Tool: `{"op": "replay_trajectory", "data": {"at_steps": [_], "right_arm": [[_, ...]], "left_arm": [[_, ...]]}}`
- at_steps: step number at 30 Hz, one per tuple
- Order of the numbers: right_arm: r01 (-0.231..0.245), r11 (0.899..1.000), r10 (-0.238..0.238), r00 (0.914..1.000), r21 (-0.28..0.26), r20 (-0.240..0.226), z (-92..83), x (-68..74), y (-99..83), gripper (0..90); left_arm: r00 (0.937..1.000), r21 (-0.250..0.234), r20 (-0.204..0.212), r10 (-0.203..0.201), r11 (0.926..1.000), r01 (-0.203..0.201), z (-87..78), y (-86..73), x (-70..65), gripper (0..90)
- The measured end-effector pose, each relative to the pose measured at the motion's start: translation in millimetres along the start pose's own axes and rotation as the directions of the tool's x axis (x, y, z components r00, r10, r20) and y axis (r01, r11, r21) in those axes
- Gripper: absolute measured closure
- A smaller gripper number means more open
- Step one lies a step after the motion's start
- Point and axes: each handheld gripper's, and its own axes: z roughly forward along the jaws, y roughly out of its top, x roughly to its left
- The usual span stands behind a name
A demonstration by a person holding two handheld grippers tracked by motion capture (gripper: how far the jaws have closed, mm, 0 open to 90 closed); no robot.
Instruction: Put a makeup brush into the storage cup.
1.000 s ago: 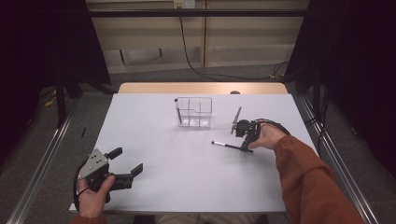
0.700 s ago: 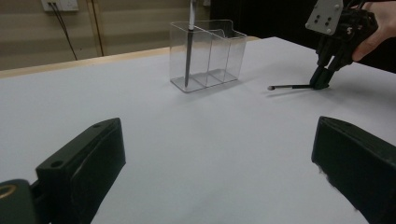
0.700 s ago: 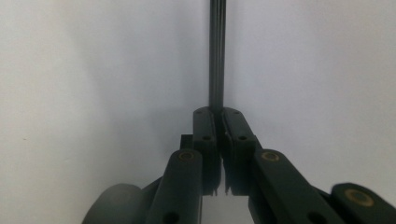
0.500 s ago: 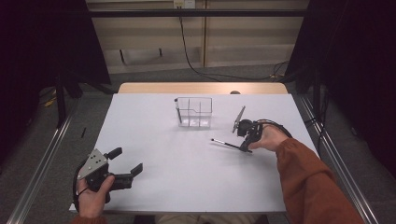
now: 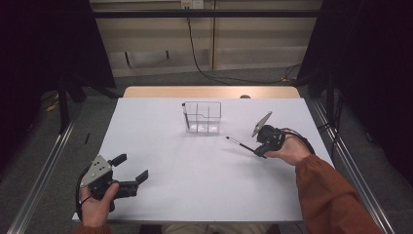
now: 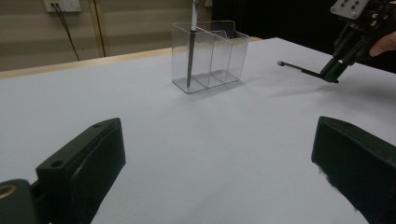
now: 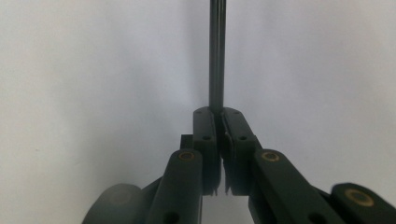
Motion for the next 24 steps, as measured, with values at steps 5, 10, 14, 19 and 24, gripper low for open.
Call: {"op": "replay_trajectory", "data": {"at_steps": [5, 10, 14, 19, 24], "right_arm": [[-0.104, 0.992, 0.104, 0.9945, -0.064, -0.003, -3.8, 0.7, -11.1, 85.1], [-0.165, 0.974, 0.161, 0.9861, -0.155, -0.043, -6.8, 3.3, -19.9, 85.1], [-0.193, 0.957, 0.175, 0.9795, -0.218, -0.099, -6.1, 5.9, -23.9, 85.0], [-0.215, 0.934, 0.187, 0.9748, -0.286, -0.121, -3.6, 8.7, -27.0, 85.0], [-0.217, 0.918, 0.186, 0.9749, -0.333, -0.123, -4.2, 13.3, -29.3, 85.0]], "left_arm": [[1.0000, 0.004, 0.005, -0.001, 1.0000, 0.001, 0.2, 0.2, 0.1, 2.9], [1.0000, 0.001, 0.005, -0.001, 1.0000, 0.001, 0.2, 0.3, -0.1, 3.0], [1.0000, 0.001, 0.004, 0.002, 1.0000, -0.002, 0.2, 0.5, 0.2, 2.9], [1.0000, 0.000, 0.002, 0.004, 1.0000, -0.004, 0.5, 0.6, 0.5, 2.9], [1.0000, -0.001, 0.002, 0.000, 1.0000, 0.000, 0.3, 0.5, 0.9, 2.9]]}}
